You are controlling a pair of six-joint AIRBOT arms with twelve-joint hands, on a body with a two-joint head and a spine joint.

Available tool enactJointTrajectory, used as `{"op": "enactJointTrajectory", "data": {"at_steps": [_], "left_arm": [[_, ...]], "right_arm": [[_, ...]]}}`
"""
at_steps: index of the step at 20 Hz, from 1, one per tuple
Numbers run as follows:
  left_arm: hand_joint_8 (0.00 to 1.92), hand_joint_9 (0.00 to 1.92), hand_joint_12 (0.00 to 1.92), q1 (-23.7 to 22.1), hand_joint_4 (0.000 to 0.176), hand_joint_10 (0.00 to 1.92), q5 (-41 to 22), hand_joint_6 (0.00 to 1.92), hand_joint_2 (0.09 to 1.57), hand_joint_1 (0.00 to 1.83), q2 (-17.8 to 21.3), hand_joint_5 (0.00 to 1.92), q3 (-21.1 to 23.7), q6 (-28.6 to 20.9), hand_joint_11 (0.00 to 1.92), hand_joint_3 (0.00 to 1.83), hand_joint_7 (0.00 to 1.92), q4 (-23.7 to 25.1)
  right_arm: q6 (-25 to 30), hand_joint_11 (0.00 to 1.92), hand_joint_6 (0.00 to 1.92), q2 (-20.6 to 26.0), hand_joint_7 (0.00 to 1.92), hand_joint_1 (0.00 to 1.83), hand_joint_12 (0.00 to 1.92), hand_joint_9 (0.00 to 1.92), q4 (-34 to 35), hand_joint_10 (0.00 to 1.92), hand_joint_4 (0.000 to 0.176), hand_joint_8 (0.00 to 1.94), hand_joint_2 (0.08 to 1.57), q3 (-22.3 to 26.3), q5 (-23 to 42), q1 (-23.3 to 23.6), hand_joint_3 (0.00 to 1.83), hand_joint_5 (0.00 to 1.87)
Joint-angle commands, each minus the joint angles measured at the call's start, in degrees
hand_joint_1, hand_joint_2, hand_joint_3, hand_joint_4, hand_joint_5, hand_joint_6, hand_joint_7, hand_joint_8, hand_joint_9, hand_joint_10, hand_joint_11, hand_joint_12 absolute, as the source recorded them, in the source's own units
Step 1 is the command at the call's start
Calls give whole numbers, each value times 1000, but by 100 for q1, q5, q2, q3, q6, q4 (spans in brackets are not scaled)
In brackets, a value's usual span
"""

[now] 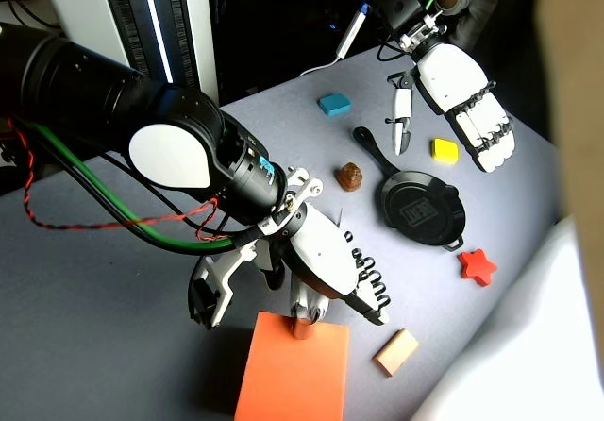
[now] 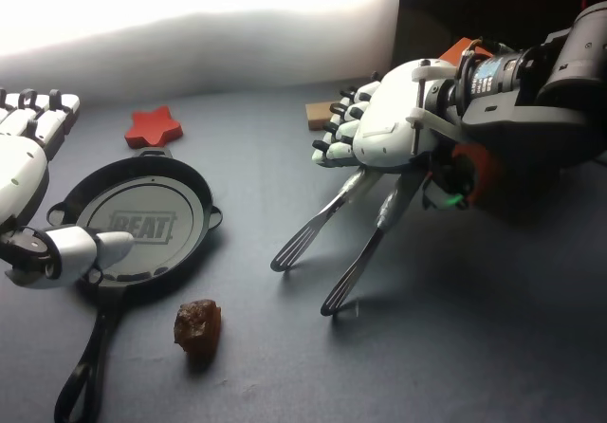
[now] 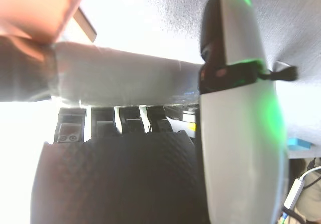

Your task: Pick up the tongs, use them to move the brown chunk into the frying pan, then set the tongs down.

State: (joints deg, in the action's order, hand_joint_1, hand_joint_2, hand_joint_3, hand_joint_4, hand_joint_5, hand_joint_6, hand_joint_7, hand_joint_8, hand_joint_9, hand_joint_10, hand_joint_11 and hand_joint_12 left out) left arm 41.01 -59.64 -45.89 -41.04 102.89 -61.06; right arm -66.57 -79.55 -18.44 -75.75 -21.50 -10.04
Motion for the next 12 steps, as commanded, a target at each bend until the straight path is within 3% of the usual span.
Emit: {"op": "enactJointTrajectory", "data": {"at_steps": [1,10,12], "left_arm": [[5,43,298,-11,0,5,-563,5,1038,530,54,24,-18,-17,0,0,69,287],[0,48,320,-37,0,2,-569,4,1020,574,57,41,10,-76,0,0,70,286],[1,43,321,-35,0,0,-570,0,1029,536,62,25,14,-107,0,1,63,286]], "right_arm": [[-68,24,35,32,83,1182,13,48,-94,20,0,27,1022,-26,356,-3,54,90],[-80,0,91,34,458,1058,1160,370,-97,117,0,48,1135,-35,369,38,54,449],[-68,0,104,35,519,1025,1288,414,-97,147,0,46,1153,-31,368,77,52,495]]}}
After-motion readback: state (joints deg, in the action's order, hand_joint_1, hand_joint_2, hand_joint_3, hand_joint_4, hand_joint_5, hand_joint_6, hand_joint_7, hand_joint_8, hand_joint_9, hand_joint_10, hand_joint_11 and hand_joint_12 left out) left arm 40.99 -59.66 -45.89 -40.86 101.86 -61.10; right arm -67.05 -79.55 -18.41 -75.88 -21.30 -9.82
